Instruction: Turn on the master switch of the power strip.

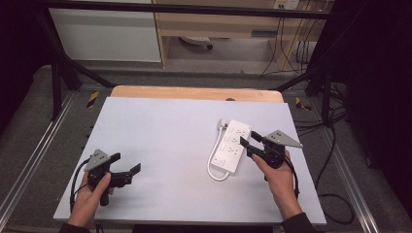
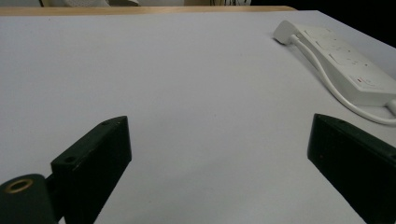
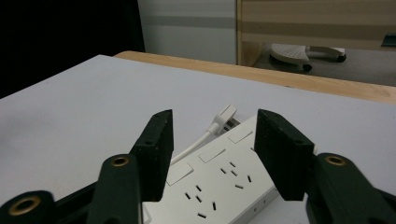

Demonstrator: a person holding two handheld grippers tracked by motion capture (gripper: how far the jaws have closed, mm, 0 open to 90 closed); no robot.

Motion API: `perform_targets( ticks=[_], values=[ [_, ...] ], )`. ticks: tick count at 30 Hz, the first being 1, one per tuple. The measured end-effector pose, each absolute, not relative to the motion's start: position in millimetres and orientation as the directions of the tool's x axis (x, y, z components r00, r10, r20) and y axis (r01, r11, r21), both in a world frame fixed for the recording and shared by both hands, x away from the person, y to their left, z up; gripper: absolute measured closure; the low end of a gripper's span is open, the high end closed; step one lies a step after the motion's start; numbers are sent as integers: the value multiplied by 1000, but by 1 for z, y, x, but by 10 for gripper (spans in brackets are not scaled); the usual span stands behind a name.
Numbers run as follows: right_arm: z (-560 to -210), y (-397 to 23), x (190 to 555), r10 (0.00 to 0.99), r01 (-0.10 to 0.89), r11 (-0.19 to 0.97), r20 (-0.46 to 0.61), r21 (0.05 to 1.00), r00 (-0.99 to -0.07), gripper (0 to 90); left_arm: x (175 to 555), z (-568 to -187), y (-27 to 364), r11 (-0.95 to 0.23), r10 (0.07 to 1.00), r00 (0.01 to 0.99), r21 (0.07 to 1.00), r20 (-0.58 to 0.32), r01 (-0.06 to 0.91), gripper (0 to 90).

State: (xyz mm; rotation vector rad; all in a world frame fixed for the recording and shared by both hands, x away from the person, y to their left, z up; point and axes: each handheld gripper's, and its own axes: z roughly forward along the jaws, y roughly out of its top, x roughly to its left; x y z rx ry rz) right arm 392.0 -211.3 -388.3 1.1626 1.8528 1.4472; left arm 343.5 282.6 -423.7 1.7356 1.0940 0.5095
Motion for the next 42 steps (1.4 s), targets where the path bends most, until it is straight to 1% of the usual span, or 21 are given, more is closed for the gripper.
perform_targets(
  ticks=[1,2,3,4,8,9,10,14,15,16,19,20,34,42],
  values=[
    [-388,-211,392,859,312,64,107,948,-501,502,343,-424,283,-111,851,506,892,-143,438,62],
    [-388,-210,392,859,308,63,105,949,-500,542,344,-424,282,-110,851,505,892,-144,439,62],
    [-388,-210,392,859,308,63,105,949,-500,542,344,-424,283,-110,851,505,892,-144,439,62],
    [-388,-209,392,860,303,60,105,951,-499,582,344,-424,282,-109,851,505,891,-146,441,62],
    [-390,-205,393,855,296,65,99,953,-509,657,344,-424,283,-110,853,502,890,-144,442,62],
    [-390,-205,393,855,296,65,99,953,-509,657,344,-424,283,-110,853,502,890,-144,442,62],
    [-391,-203,393,852,294,66,100,954,-515,689,344,-424,283,-110,853,502,890,-143,442,62],
    [-392,-201,393,845,278,71,91,958,-528,747,344,-424,283,-112,853,502,890,-142,443,62],
    [-392,-201,393,845,278,71,91,958,-528,747,344,-424,283,-112,853,502,890,-142,443,62],
    [-392,-199,393,843,275,73,88,959,-531,772,344,-424,282,-112,853,502,890,-142,443,62],
    [-392,-198,393,842,272,74,87,959,-533,792,344,-424,282,-111,853,502,890,-144,443,62],
    [-393,-197,393,839,268,78,82,960,-538,815,344,-424,282,-110,853,502,890,-144,443,62],
    [-401,-187,396,823,272,109,66,956,-564,899,344,-425,283,-115,854,502,890,-139,442,62],
    [-404,-183,396,810,275,121,66,954,-583,900,344,-424,283,-115,854,502,890,-138,441,62]
  ],
)
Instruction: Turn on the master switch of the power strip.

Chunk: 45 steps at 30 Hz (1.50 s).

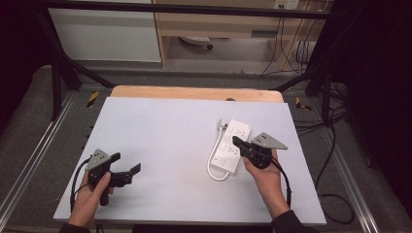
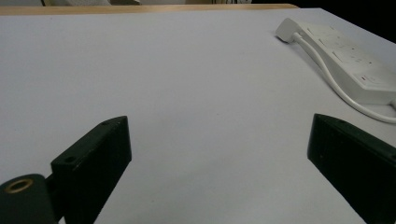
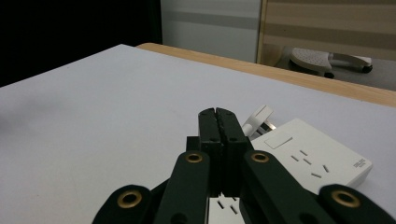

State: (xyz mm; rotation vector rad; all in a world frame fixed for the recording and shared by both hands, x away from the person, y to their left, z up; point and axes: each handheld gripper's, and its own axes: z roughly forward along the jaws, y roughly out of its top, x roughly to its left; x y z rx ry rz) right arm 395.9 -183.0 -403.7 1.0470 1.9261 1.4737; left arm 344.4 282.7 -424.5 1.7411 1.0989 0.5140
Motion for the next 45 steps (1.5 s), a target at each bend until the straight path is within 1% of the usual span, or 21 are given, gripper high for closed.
perform_targets(
  ticks=[19,45],
  values=[
    [-411,-177,396,794,299,125,85,946,-601,900,344,-425,283,-120,855,500,889,-134,442,62],
    [-422,-168,395,770,335,162,94,928,-631,900,344,-425,285,-124,857,499,890,-127,439,63]
  ],
)
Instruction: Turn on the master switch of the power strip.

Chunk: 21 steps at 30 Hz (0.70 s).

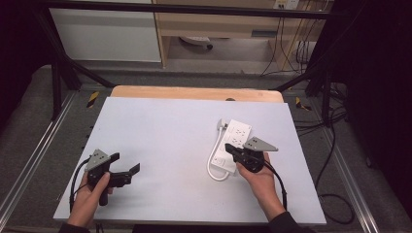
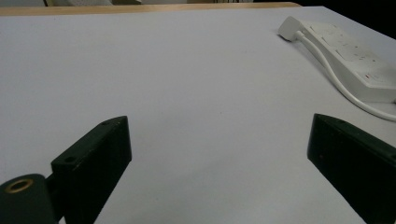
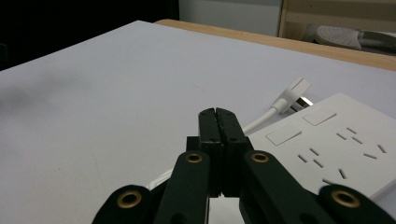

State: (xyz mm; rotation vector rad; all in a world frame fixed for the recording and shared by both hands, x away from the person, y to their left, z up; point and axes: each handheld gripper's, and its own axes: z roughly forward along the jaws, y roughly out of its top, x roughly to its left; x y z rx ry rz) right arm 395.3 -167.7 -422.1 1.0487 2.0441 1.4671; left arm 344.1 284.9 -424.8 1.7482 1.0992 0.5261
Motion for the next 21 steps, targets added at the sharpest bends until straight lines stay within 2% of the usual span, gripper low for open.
perform_targets(
  ticks=[21],
  values=[
    [-429,-161,393,754,360,192,97,913,-649,900,344,-425,285,-129,857,500,889,-123,440,63]
  ],
)
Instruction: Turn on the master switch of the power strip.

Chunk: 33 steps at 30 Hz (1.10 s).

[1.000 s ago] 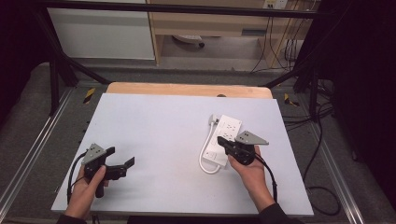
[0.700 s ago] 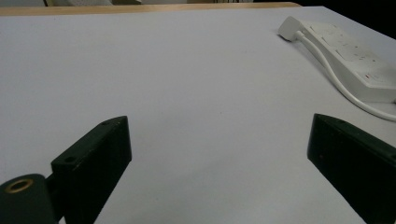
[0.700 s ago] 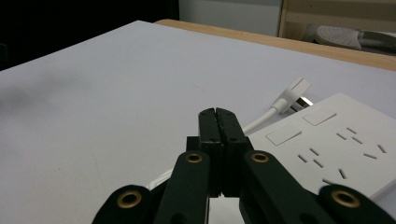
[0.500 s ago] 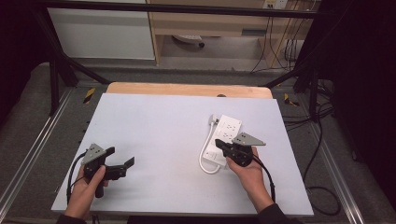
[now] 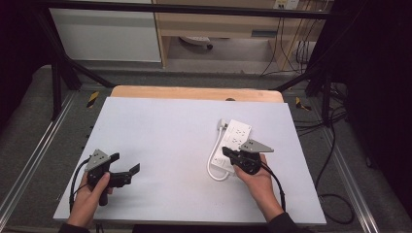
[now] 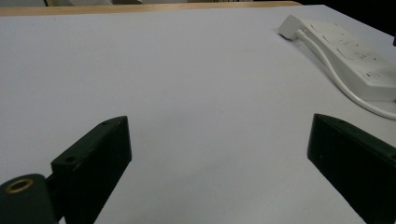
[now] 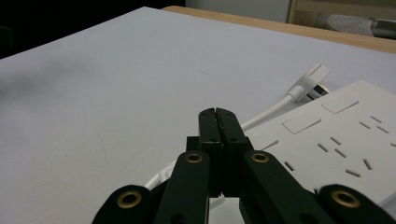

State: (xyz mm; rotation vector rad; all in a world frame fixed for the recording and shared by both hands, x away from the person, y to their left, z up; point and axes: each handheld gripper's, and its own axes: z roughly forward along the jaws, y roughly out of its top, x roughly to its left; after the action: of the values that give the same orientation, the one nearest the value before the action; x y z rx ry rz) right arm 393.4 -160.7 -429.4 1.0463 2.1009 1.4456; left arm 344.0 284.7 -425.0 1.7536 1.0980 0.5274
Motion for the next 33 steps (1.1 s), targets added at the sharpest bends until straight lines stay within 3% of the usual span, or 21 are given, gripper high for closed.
perform_targets(
  ticks=[33],
  values=[
    [-438,-156,394,744,391,212,112,896,-659,900,344,-426,284,-133,856,503,887,-122,442,63]
  ],
)
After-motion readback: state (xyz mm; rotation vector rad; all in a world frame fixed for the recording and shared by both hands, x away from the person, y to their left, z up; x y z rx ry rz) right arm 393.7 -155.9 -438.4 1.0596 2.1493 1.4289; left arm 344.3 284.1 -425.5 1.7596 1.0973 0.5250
